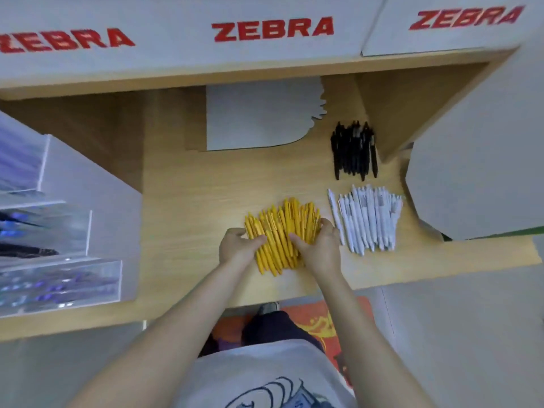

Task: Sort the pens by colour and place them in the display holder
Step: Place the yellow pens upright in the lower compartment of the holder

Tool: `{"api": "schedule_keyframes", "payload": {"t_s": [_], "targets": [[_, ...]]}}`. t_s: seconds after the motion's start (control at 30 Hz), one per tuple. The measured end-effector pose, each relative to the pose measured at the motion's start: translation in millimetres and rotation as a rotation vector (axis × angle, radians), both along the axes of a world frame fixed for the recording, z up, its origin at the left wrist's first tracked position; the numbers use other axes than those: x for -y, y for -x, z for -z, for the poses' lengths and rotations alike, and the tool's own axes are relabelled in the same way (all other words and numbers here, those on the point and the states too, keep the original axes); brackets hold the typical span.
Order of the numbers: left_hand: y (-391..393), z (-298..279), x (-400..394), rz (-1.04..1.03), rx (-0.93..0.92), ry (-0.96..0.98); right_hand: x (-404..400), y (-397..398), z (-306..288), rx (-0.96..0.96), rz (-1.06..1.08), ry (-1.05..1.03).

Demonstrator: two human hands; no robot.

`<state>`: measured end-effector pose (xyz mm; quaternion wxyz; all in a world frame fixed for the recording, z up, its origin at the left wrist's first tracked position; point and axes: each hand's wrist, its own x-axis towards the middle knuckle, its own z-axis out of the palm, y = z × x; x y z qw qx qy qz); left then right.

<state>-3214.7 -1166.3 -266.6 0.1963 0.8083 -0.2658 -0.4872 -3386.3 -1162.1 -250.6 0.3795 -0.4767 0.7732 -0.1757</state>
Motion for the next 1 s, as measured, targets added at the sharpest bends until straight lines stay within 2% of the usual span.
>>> {"api": "schedule_keyframes", "payload": {"t_s": [0.37, 0.6, 0.73, 1.0], "targets": [[28.3, -3.5, 22.3, 0.013, 0.112, -0.017, 27.0, -1.4, 7.7, 0.006, -0.031, -0.142], [32.8, -7.4, 26.8, 0.0, -0.06, -0.026, 34.0, -8.9, 8.8, 0.088, -0.02, -0.174], [26.6, -10.1, 26.8, -0.097, -0.185, -0.028, 38.1, -10.8, 12.7, 0.083, -0.028, -0.191], [9.8, -1.0, 23.2, -0.123, -0.382, -0.028, 36.4, -15.3, 9.5, 0.059, -0.081, -0.174]]}}
